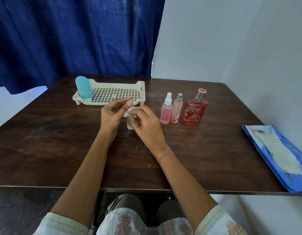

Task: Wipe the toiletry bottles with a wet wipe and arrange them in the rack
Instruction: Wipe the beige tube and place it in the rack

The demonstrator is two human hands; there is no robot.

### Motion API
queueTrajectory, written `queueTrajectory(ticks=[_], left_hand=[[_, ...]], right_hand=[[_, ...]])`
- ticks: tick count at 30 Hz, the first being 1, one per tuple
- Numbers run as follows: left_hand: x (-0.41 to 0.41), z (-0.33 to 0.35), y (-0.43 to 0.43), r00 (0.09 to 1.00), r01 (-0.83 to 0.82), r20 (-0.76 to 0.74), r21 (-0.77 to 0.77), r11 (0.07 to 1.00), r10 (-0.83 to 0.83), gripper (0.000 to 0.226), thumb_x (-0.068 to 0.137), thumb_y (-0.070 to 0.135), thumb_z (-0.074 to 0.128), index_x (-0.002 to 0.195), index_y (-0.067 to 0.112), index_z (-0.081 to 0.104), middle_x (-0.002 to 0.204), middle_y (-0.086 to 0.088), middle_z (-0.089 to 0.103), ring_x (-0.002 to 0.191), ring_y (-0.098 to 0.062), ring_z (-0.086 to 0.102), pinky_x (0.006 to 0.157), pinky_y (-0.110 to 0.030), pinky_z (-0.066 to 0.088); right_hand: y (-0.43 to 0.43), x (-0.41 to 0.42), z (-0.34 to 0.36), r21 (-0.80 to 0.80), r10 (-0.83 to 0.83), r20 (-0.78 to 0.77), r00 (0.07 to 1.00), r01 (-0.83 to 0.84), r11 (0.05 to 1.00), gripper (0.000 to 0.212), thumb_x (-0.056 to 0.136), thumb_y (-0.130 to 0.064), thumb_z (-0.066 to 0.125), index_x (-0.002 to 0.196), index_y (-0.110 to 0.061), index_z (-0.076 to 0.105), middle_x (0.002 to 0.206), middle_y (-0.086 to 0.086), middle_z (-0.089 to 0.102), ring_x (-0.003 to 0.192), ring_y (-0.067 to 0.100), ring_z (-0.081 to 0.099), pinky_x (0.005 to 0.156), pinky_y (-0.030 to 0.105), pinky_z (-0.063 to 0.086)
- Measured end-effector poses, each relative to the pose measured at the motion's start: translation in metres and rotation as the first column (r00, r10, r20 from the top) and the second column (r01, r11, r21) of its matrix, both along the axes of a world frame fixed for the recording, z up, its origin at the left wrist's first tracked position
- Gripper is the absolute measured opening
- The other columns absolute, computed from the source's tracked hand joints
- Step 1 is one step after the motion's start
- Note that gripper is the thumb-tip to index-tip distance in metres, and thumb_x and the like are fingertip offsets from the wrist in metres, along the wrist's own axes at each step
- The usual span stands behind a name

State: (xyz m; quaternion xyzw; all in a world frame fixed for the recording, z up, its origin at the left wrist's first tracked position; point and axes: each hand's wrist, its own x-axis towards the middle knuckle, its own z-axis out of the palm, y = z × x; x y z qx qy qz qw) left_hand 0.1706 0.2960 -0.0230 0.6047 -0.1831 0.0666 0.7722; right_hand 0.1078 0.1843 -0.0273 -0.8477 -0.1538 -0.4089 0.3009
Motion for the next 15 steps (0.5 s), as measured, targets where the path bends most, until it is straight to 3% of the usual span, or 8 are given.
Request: queueTrajectory(ticks=[3, 8, 15], left_hand=[[0.0002, 0.0019, -0.0007, 1.000, -0.009, -0.004, 0.002, 1.000, 0.009, 0.021, 0.083, 0.005, 0.068, 0.102, 0.013, 0.069, 0.096, 0.008, 0.073, 0.100, -0.010, 0.067, 0.088, -0.026, 0.053], [-0.0020, 0.0031, -0.0019, 0.997, -0.075, -0.031, -0.031, 0.997, 0.074, 0.022, 0.083, 0.004, 0.068, 0.103, 0.012, 0.068, 0.089, 0.014, 0.073, 0.092, -0.002, 0.067, 0.077, -0.015, 0.052], [-0.0030, 0.0043, -0.0019, 0.995, -0.099, -0.016, -0.009, 0.995, 0.099, 0.025, 0.083, 0.005, 0.069, 0.106, 0.013, 0.067, 0.089, 0.015, 0.073, 0.092, -0.001, 0.067, 0.078, -0.015, 0.052]], right_hand=[[-0.0001, 0.0017, 0.0017, 0.044, 0.001, -0.002, 1.000, -0.001, 0.999, 0.013, 0.082, -0.001, 0.066, 0.094, -0.002, 0.066, 0.096, 0.008, 0.060, 0.090, 0.017, 0.061, 0.077, 0.029, 0.055], [-0.0008, 0.0060, -0.0055, 0.000, -0.044, -0.207, 0.977, 0.045, 0.999, 0.013, 0.075, -0.005, 0.073, 0.086, -0.004, 0.068, 0.088, 0.006, 0.058, 0.073, 0.016, 0.060, 0.070, 0.033, 0.054], [-0.0007, 0.0031, 0.0003, 0.064, 0.002, -0.110, 0.994, 0.006, 0.998, 0.013, 0.079, -0.002, 0.069, 0.092, -0.005, 0.068, 0.094, 0.006, 0.061, 0.079, 0.013, 0.062, 0.073, 0.023, 0.053]])
